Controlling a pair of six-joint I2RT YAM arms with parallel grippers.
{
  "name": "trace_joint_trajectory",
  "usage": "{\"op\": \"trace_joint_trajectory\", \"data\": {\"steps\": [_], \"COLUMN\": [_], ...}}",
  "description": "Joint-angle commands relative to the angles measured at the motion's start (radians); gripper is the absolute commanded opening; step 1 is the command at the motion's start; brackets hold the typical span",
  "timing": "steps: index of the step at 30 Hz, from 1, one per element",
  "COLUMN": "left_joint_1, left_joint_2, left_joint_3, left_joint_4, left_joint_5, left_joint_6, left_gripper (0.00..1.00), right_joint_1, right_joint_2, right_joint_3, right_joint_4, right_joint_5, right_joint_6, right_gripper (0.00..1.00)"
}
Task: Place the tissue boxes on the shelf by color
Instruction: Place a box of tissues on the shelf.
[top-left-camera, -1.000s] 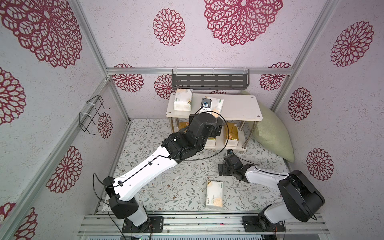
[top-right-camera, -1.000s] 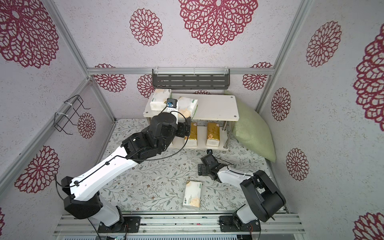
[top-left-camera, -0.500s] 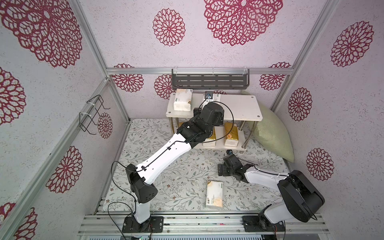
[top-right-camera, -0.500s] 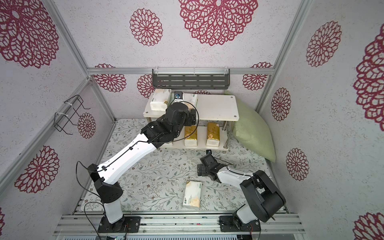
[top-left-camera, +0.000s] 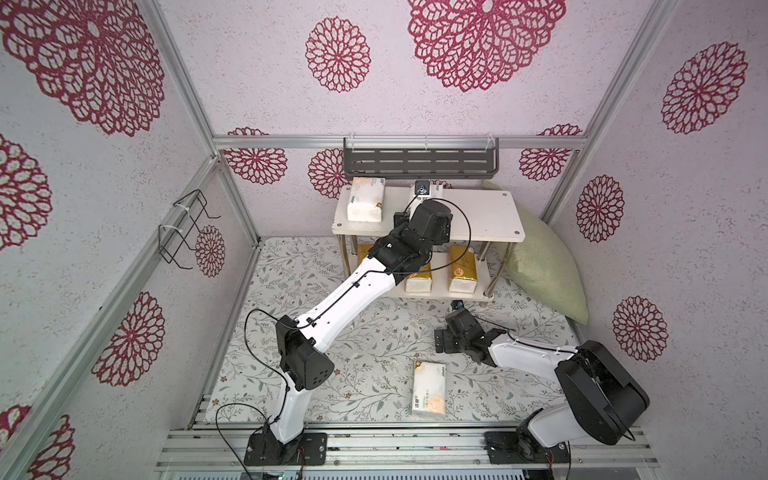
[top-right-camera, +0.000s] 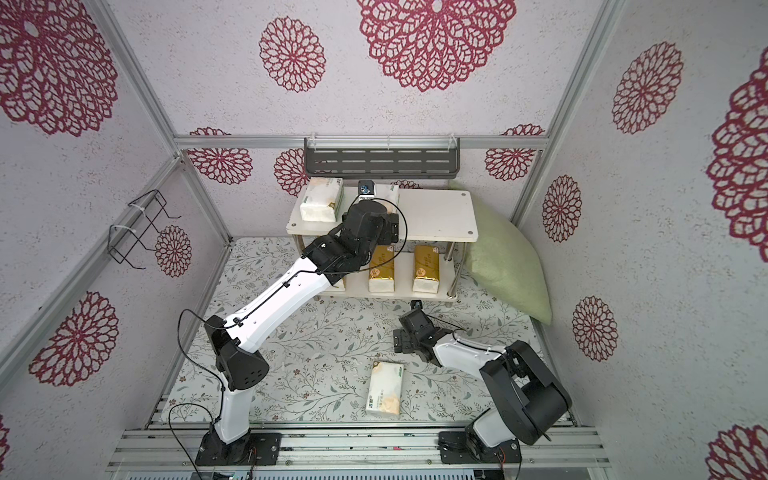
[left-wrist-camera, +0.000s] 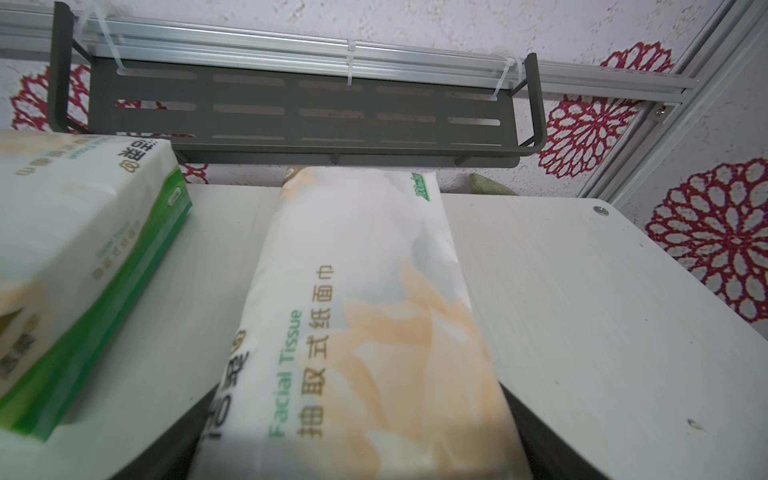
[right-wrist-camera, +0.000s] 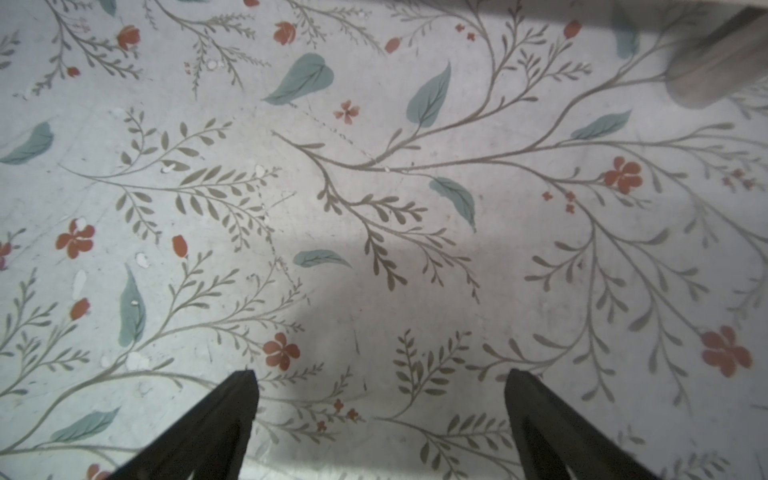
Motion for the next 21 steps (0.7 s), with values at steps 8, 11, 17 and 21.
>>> {"op": "trace_joint_trajectory", "data": {"steps": [8, 11, 17, 21], "left_joint_1": [0.020, 0.024, 0.031, 0.032], "left_joint_2": [0.040, 0.040, 0.013, -0.004], "left_joint_3": [0.065, 0.064, 0.034, 0.025], "left_joint_4": [0.001, 0.013, 0.048, 0.058], "left_joint_5": [0.031, 0.058, 0.107, 0.106], "left_joint_6": [-0.018, -0.021, -0.043, -0.037], "left_gripper": [1.00, 0.99, 0.97, 0.97], "right_joint_1": [0.013, 0.016, 0.019, 0.019], "right_joint_2": [-0.015, -0.012, -0.012, -0.010], "right_joint_3": [0.007, 0.007, 0.006, 0.007], "right_joint_4": [0.003, 0.005, 0.003, 0.005], "right_joint_5": [0.002, 0.000, 0.005, 0.005], "right_joint_6": [0.018, 0.020, 0.021, 0.023], "right_gripper": [0.99, 0.99, 0.99, 0.99]}}
